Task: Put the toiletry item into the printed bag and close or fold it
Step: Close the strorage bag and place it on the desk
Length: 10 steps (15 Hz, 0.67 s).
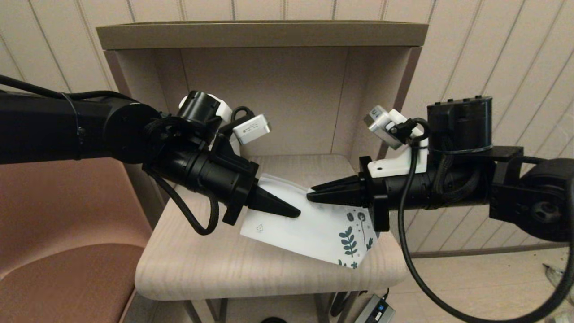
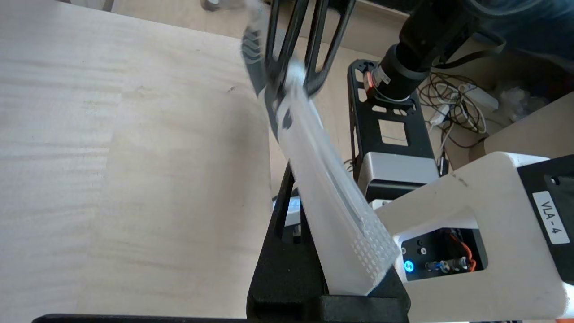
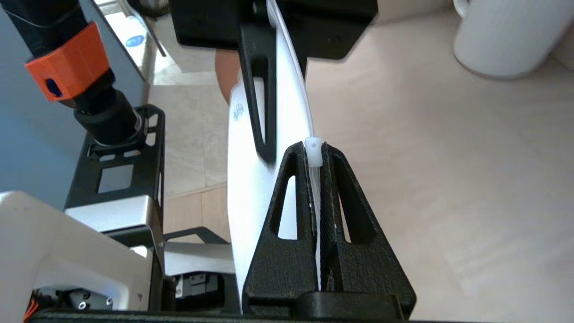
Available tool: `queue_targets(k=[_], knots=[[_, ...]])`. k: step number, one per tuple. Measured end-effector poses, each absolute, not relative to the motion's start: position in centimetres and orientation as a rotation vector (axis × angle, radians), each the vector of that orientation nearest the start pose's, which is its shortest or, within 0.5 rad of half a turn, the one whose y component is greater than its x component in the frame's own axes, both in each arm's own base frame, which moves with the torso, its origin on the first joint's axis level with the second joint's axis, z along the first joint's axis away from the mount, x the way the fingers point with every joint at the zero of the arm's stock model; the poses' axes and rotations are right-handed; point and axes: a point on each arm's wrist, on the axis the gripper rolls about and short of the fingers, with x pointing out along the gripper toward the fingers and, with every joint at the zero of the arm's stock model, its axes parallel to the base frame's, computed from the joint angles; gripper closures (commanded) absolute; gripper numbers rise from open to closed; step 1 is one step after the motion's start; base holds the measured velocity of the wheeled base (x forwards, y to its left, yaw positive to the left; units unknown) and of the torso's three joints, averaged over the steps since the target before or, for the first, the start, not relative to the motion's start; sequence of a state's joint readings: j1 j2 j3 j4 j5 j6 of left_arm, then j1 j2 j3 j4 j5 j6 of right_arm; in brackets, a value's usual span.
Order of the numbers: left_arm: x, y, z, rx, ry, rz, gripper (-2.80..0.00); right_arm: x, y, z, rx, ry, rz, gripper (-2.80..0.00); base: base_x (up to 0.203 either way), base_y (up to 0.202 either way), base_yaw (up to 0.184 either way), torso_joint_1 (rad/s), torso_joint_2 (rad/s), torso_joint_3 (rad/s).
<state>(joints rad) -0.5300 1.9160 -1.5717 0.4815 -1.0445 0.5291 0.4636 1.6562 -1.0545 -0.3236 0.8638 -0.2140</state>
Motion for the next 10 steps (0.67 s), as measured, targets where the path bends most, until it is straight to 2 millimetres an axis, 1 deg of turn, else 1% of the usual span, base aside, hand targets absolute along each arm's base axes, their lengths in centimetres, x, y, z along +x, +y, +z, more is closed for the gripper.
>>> queue_targets(k=[5, 10], knots=[[29.3, -19.2, 22.9, 0.163, 0.454, -1.65, 0.0, 25.8, 13.1, 23.3, -0.117, 0.164, 1.292, 0.0, 0.0, 0.0, 0.0, 0.0, 0.0, 0.0], [29.0, -18.9, 23.4, 0.165, 0.44, -1.649, 0.0, 24.6, 10.8, 22.9, -0.11, 0.183, 1.234, 0.0, 0.0, 0.0, 0.0, 0.0, 0.0, 0.0]])
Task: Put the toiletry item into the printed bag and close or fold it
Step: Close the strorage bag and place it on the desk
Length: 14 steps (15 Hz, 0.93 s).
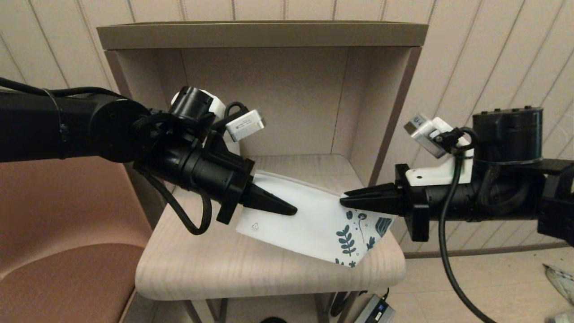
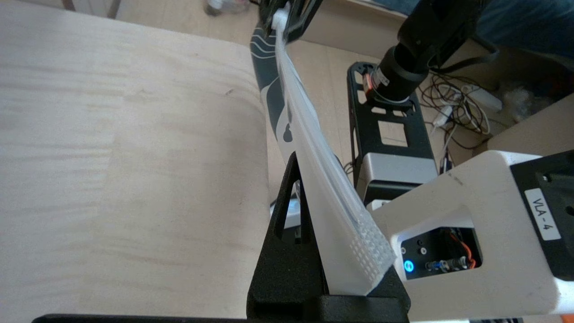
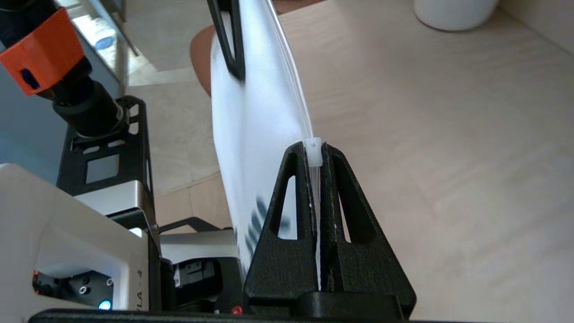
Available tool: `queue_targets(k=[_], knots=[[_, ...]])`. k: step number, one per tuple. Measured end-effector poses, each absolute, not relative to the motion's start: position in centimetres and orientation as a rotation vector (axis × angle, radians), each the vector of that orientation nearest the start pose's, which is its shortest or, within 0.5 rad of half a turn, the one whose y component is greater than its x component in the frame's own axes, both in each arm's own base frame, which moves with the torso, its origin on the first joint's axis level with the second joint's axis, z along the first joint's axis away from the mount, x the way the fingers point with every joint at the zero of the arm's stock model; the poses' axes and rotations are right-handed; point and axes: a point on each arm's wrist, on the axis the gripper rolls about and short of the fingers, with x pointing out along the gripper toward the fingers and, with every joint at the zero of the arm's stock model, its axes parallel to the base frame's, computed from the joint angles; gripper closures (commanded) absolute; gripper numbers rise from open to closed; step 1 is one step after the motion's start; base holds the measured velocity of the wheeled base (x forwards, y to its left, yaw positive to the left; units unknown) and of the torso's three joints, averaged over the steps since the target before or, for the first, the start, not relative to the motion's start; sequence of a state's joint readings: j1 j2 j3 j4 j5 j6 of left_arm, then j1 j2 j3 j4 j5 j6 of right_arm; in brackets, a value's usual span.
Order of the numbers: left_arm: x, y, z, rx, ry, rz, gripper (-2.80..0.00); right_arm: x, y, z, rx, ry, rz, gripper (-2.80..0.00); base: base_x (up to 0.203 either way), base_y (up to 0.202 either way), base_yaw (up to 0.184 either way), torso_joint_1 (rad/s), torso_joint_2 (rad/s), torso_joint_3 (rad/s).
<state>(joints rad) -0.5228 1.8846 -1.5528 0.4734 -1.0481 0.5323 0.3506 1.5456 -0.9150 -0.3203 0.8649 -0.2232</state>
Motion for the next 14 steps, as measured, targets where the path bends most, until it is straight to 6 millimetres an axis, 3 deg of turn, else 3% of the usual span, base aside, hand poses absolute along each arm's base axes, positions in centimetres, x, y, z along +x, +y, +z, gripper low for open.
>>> queue_targets(k=[14], knots=[[29.1, -18.2, 23.8, 0.165, 0.428, -1.631, 0.0, 23.3, 5.8, 21.2, -0.085, 0.234, 1.074, 0.0, 0.0, 0.0, 0.0, 0.0, 0.0, 0.0]])
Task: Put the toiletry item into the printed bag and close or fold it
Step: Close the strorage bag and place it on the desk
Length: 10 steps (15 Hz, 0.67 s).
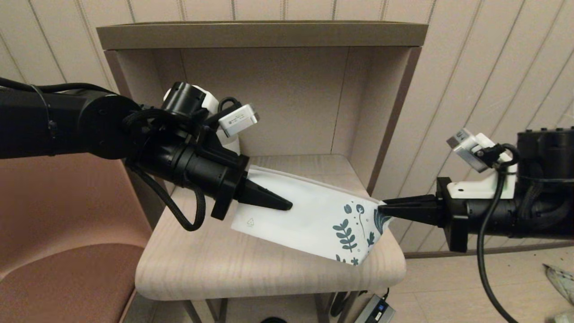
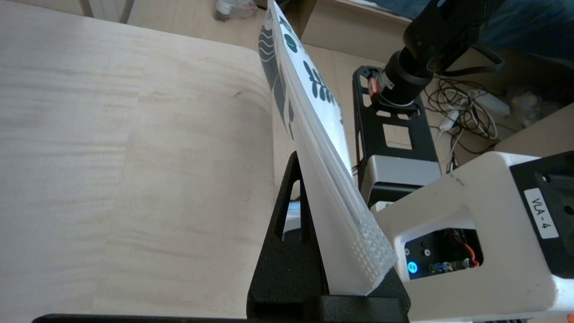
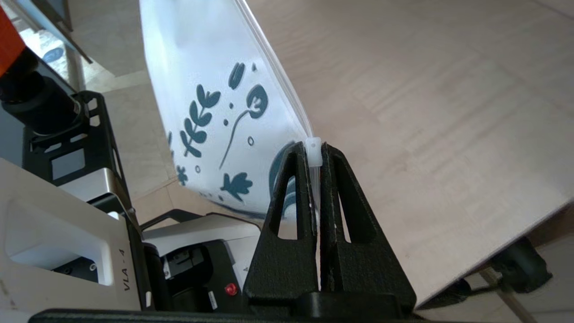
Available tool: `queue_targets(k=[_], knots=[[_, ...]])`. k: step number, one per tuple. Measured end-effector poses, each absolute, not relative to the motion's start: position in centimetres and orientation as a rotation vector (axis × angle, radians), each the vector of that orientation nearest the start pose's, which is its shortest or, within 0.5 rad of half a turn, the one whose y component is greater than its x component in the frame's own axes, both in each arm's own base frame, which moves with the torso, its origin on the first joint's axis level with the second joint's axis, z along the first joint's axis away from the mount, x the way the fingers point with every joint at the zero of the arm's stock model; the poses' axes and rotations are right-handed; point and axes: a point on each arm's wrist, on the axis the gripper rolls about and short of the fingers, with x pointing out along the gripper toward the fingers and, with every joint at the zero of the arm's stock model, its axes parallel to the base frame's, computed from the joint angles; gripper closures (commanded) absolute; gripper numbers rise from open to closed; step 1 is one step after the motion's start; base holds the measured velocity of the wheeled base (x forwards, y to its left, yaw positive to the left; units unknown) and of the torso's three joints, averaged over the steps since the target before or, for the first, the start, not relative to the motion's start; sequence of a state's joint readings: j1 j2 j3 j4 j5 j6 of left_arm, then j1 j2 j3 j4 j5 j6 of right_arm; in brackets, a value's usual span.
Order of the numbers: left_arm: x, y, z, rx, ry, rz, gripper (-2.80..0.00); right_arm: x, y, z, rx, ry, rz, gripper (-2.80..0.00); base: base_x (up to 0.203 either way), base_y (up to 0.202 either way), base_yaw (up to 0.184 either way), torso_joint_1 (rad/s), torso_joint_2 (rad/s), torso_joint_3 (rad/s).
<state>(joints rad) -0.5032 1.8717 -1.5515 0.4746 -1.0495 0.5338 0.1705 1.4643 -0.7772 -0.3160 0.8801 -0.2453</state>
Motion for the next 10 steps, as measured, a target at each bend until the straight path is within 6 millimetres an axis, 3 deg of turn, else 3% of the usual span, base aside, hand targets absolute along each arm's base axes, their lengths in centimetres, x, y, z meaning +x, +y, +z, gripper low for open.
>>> queue_targets(k=[6, 10], knots=[[29.07, -18.23, 23.78, 0.165, 0.427, -1.631, 0.0, 23.24, 4.79, 20.76, -0.076, 0.247, 1.037, 0.0, 0.0, 0.0, 0.0, 0.0, 0.0, 0.0], [29.3, -18.33, 23.81, 0.166, 0.422, -1.631, 0.0, 23.54, 5.17, 21.59, -0.076, 0.232, 1.04, 0.0, 0.0, 0.0, 0.0, 0.0, 0.0, 0.0]])
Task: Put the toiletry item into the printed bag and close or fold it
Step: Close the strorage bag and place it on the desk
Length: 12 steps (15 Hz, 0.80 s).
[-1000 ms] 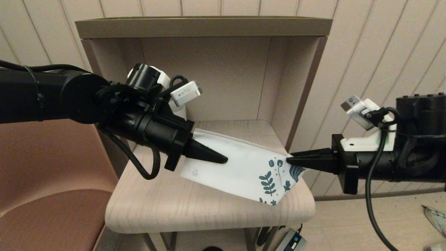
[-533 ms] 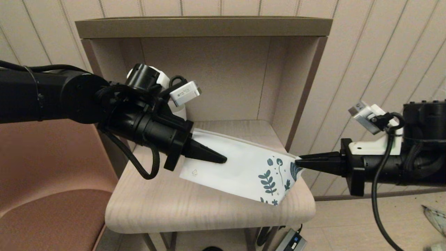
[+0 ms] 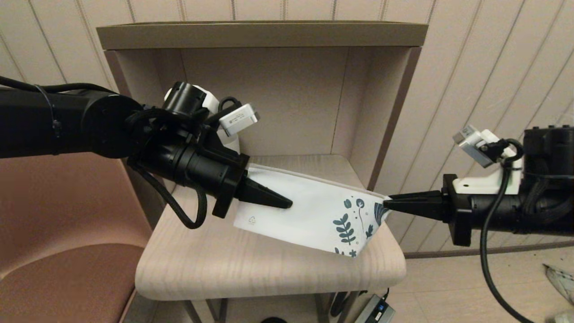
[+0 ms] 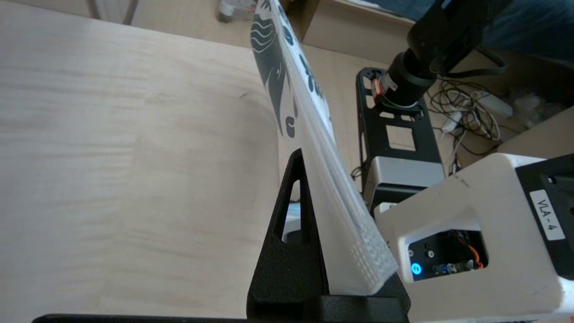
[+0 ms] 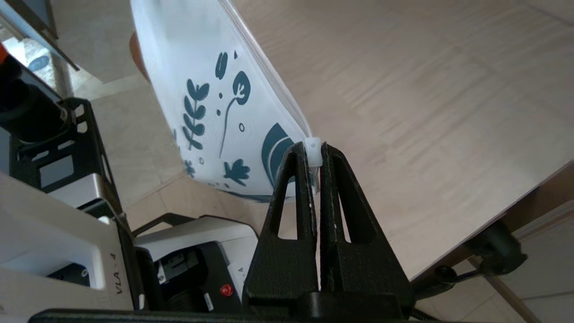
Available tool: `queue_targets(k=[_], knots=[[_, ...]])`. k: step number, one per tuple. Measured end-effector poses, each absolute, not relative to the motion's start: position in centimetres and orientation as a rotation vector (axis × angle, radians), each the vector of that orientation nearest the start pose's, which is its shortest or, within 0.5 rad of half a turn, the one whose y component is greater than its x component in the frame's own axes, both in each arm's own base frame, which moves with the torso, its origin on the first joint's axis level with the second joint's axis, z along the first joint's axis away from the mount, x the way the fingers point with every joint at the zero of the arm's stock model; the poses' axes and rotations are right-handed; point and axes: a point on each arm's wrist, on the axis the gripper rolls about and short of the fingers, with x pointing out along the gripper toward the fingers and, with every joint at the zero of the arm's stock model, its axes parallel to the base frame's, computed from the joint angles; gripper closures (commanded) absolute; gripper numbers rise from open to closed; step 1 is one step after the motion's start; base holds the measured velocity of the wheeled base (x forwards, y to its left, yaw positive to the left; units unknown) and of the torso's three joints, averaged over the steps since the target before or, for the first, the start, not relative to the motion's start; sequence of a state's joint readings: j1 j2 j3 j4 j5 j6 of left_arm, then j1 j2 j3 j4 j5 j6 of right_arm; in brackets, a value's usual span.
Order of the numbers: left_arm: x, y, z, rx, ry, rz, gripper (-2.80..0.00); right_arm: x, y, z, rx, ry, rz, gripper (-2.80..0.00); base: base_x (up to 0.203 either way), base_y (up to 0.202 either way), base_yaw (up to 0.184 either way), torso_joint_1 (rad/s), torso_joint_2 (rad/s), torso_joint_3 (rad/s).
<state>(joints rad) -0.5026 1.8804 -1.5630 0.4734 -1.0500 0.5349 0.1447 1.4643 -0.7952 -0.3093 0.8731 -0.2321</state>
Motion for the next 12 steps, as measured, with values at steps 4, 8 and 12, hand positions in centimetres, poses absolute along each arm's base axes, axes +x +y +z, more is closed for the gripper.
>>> queue_targets(k=[4, 8, 12], knots=[[29.8, -18.6, 24.2, 0.171, 0.413, -1.618, 0.0, 24.4, 5.9, 22.6, -0.068, 0.262, 1.061, 0.0, 0.0, 0.0, 0.0, 0.0, 0.0, 0.0], [31.1, -18.6, 23.7, 0.162, 0.424, -1.597, 0.0, 26.4, 7.2, 23.0, -0.072, 0.261, 1.094, 0.0, 0.0, 0.0, 0.0, 0.0, 0.0, 0.0], [31.9, -18.3, 23.1, 0.152, 0.439, -1.583, 0.0, 28.0, 7.9, 22.7, -0.075, 0.272, 1.086, -2.8, 0.0, 0.0, 0.0, 0.0, 0.0, 0.0]])
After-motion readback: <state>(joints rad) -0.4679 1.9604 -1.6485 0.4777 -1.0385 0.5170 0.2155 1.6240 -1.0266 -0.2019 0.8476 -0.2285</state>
